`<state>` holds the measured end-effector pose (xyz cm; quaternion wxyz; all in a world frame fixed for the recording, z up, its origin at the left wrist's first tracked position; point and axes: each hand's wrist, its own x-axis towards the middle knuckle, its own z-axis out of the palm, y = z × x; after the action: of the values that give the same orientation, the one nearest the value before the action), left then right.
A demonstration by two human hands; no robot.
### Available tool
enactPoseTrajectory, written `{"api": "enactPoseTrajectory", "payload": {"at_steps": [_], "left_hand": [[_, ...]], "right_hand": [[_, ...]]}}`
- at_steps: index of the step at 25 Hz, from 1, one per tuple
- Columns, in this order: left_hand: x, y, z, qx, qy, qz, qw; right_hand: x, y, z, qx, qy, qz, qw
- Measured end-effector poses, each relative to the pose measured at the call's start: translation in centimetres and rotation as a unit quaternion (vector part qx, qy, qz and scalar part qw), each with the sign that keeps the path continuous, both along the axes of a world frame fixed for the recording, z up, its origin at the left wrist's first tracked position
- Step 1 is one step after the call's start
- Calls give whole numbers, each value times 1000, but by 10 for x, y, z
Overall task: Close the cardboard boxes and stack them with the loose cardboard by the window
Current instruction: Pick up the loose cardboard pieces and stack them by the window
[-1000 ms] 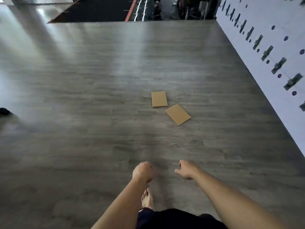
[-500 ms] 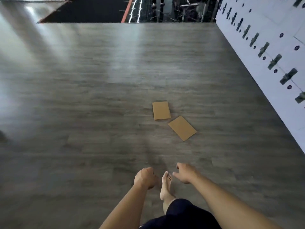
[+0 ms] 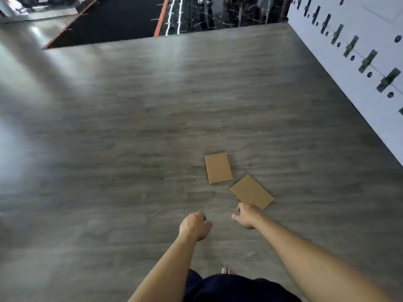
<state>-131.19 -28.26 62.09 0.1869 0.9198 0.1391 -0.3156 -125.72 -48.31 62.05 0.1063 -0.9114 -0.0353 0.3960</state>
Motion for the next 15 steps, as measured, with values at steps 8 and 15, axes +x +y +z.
{"api": "enactPoseTrajectory", "payload": {"at_steps": [8, 15], "left_hand": [[167, -6, -22, 31, 53, -230, 971], [303, -46, -16, -11, 27, -383, 923]], "right_hand": [[75, -10, -20, 1, 27, -169, 985], [131, -20, 3, 32, 8, -366, 930]]}}
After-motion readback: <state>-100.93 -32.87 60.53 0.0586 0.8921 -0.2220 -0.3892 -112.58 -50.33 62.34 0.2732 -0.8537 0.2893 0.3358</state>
